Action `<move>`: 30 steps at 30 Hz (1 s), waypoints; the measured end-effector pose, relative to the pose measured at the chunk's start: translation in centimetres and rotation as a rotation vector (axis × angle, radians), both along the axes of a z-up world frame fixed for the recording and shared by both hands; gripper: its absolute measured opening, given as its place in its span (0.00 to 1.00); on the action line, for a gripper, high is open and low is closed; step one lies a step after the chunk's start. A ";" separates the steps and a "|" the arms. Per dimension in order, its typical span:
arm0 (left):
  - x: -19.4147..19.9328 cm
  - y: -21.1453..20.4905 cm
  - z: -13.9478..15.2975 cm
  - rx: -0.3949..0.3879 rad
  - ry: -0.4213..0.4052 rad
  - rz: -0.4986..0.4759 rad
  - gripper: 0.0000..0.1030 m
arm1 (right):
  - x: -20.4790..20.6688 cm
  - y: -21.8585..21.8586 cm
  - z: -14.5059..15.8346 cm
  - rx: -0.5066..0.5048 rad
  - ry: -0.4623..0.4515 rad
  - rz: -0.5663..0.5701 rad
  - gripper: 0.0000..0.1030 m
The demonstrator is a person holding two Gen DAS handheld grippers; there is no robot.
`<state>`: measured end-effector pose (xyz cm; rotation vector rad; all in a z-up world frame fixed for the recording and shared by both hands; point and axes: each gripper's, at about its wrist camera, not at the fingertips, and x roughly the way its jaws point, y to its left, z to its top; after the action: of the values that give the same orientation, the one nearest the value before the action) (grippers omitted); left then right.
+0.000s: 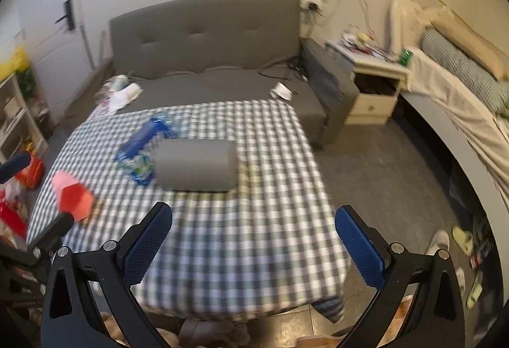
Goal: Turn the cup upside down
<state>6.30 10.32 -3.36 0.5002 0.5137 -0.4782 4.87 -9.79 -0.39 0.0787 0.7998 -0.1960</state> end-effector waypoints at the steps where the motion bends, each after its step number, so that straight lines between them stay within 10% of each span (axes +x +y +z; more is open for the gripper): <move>1: 0.4 -1.1 -0.1 0.026 0.000 -0.040 1.00 | 0.2 -0.8 -0.1 0.010 0.009 -0.015 1.00; 11: 5.8 -9.8 -1.9 0.236 -0.004 -0.348 1.00 | 2.8 -6.9 -0.9 0.123 0.031 -0.119 1.00; 30: 11.6 -13.8 -8.2 0.381 0.194 -0.494 0.93 | 7.3 -8.4 -4.6 0.181 0.106 -0.160 1.00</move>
<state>17.93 -3.51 -11.57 0.9623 0.6740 -0.9155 12.14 -18.15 -5.01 0.3056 0.9167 -0.2806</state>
